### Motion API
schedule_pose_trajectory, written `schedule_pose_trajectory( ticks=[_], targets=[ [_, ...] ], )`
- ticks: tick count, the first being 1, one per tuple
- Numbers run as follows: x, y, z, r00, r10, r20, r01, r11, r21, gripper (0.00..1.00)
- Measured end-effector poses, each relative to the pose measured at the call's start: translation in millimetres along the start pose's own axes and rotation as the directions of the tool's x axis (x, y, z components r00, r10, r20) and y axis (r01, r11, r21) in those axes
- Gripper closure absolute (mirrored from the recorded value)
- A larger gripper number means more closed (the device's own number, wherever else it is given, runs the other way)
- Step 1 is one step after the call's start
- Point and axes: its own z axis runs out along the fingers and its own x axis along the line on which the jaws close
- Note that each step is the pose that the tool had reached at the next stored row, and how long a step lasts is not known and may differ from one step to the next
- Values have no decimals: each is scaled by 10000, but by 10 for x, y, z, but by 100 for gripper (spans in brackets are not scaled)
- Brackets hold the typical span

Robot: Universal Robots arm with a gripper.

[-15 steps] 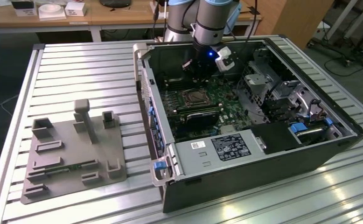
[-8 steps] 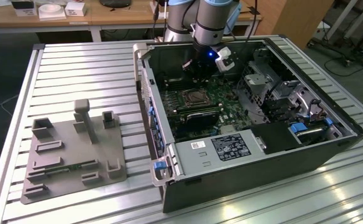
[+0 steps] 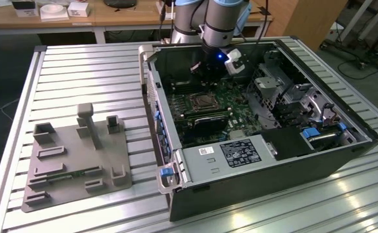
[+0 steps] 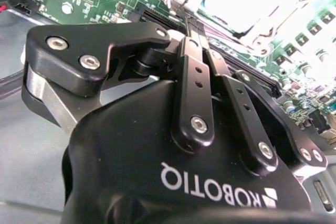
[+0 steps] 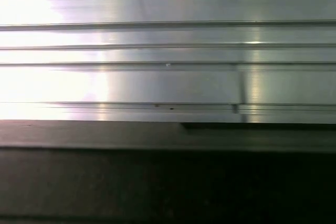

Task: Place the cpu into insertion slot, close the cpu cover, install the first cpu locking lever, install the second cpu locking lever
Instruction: 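Install the first cpu locking lever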

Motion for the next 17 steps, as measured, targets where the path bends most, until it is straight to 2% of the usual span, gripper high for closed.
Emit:
schedule_pose_trajectory(
  ticks=[8,17],
  targets=[
    [-27,0,2,10000,-1,0,1,10000,0,90],
    [-21,0,2,10000,-1,0,1,10000,0,90]
  ],
)
